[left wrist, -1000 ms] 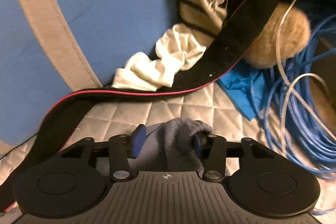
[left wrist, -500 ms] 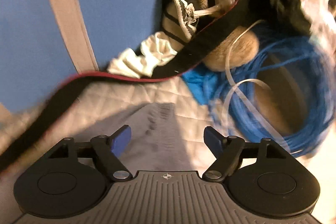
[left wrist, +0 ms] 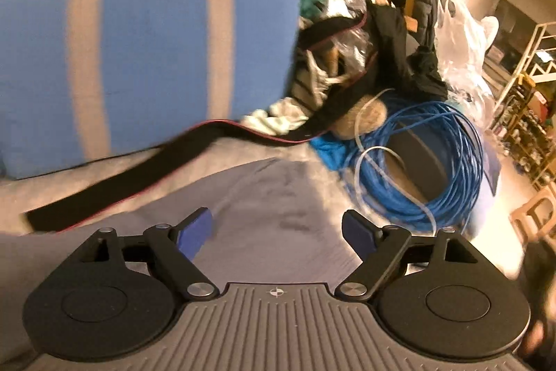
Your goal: Fold clothes
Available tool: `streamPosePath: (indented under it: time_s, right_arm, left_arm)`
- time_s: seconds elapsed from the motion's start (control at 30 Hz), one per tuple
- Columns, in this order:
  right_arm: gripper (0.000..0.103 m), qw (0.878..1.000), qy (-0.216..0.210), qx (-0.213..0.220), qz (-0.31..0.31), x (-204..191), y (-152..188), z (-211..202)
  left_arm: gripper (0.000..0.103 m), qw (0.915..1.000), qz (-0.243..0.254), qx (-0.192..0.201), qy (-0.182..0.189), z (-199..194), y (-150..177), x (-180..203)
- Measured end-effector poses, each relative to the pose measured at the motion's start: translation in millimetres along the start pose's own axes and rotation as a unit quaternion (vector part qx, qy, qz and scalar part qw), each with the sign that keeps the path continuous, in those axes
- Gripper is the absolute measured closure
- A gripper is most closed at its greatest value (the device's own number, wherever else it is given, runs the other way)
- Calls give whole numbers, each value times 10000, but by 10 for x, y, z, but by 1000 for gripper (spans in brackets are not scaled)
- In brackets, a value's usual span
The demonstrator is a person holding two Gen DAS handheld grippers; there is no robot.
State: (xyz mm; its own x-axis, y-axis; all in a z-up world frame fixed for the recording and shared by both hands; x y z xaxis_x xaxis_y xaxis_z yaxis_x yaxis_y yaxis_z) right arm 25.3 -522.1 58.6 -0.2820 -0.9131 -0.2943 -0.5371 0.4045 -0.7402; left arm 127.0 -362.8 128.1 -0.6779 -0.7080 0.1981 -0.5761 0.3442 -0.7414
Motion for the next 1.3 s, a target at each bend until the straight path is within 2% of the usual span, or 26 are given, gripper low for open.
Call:
streamPosePath:
  time_s: [0.23, 0.33, 0.43, 0.5, 0.57, 0.63, 0.7, 0.8, 1.0, 1.1, 1.2, 1.23, 1.27, 1.3]
  right_arm:
    - [36, 9996, -84, -178, -208, 70, -128, 677]
    - [37, 9995, -24, -308, -97, 123, -139, 929]
    - [39, 9991, -142, -409, 13, 124, -127, 1095]
    - [42, 9989, -107, -460, 52, 132, -114, 1176]
    - [63, 9987, -85, -489, 96, 152, -104, 1188]
    - [74, 9985, -63, -517, 139, 172, -94, 1199]
    - [97, 9983, -38, -545, 183, 193, -86, 1210]
    - [98, 9981, 60, -530, 307, 273, -139, 1141]
    - [99, 9983, 381, -407, 154, 346, -287, 1059]
    - [99, 9964, 619, -504, 270, 466, -273, 1104]
    - [98, 9948, 642, -656, 449, 496, -225, 1144]
    - [94, 9947, 622, -680, 462, 477, -223, 1139]
    - [79, 9946, 600, -701, 470, 455, -222, 1129]
    - [78, 9950, 561, -701, 426, 410, -229, 1074]
  left_arm:
    - [20, 9968, 255, 537, -538, -905, 603, -613]
    - [19, 9963, 24, 610, -610, -1105, 851, -857]
    - [19, 9957, -373, 647, -545, -1176, 1083, -1125]
    - [19, 9949, -705, 526, -501, -1176, 1256, -1317]
    - [19, 9940, -890, 347, -529, -1164, 1376, -1448]
    - [19, 9933, -982, 208, -581, -1161, 1457, -1539]
    - [19, 9925, -1053, 234, -583, -1207, 1494, -1600]
    - [19, 9909, -1193, 245, -575, -1266, 1524, -1663]
    - [19, 9893, -1323, 182, -580, -1323, 1610, -1714]
    - [19, 9879, -1394, 189, -646, -1358, 1665, -1764]
    - [19, 9854, -1491, 237, -784, -1425, 1723, -1851]
    - [19, 9845, -1523, 253, -829, -1448, 1742, -1880]
    - [19, 9834, -1565, 263, -881, -1469, 1763, -1914]
    - [19, 9816, -1635, 254, -951, -1489, 1793, -1961]
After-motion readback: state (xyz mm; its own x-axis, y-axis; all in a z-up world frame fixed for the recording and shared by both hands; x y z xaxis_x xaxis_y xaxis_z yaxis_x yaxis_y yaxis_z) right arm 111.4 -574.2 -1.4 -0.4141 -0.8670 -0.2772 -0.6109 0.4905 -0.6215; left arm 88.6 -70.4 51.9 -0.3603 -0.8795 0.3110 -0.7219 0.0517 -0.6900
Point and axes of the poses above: each gripper's, at about its wrist camera, not at the fingertips, and z roughly the way its jaws point, x to its right, y to its underside, the point moved 9 cm from there along z, roughly the way its jaws point, and after that the axes turned 3 degrees about z, right-handed, at the moved point
